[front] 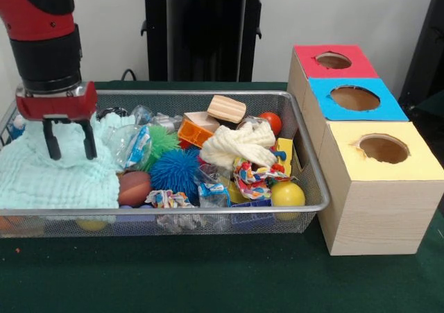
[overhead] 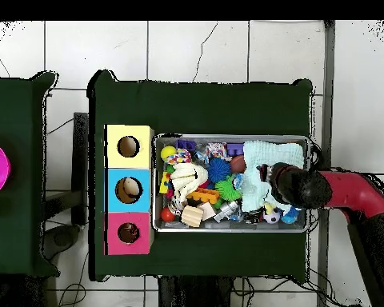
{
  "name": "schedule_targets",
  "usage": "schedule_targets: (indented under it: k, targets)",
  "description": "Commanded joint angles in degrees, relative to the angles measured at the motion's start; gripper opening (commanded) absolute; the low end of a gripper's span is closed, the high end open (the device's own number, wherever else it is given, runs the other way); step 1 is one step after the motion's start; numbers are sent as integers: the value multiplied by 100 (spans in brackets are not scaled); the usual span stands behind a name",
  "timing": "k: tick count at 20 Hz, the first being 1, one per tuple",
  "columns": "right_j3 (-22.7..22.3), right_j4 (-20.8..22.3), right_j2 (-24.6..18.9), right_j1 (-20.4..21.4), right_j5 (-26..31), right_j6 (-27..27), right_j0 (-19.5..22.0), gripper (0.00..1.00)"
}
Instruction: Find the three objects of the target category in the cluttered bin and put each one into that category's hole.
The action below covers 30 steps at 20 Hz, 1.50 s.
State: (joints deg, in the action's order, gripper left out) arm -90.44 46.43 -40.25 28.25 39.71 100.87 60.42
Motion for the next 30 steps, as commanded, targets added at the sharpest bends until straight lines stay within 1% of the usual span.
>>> schedule_targets:
  k: [1,5,6,16,18,19,21,23,25,26,28,30]
  targets:
    - [203,688,534,-599,-246,-780,-204,100]
    - [122,733,600,-509,-308,-621,-278,100]
    - [109,746,632,-478,-326,-571,-306,0]
    - [68,699,771,-377,-287,-355,-450,0]
    - [-33,724,894,-158,-230,-149,-612,0]
    - [-149,622,907,-43,-183,-40,-643,0]
    - [-554,360,969,423,-121,380,-793,0]
    - [-987,-54,1004,987,86,784,-1000,0]
    - [-1292,-462,1080,1445,231,1167,-1224,0]
    - [-1384,-643,1144,1607,329,1303,-1351,0]
    - [-1505,-919,1281,1787,324,1561,-1589,0]
    - [-1552,-1052,1443,1781,75,1825,-1824,0]
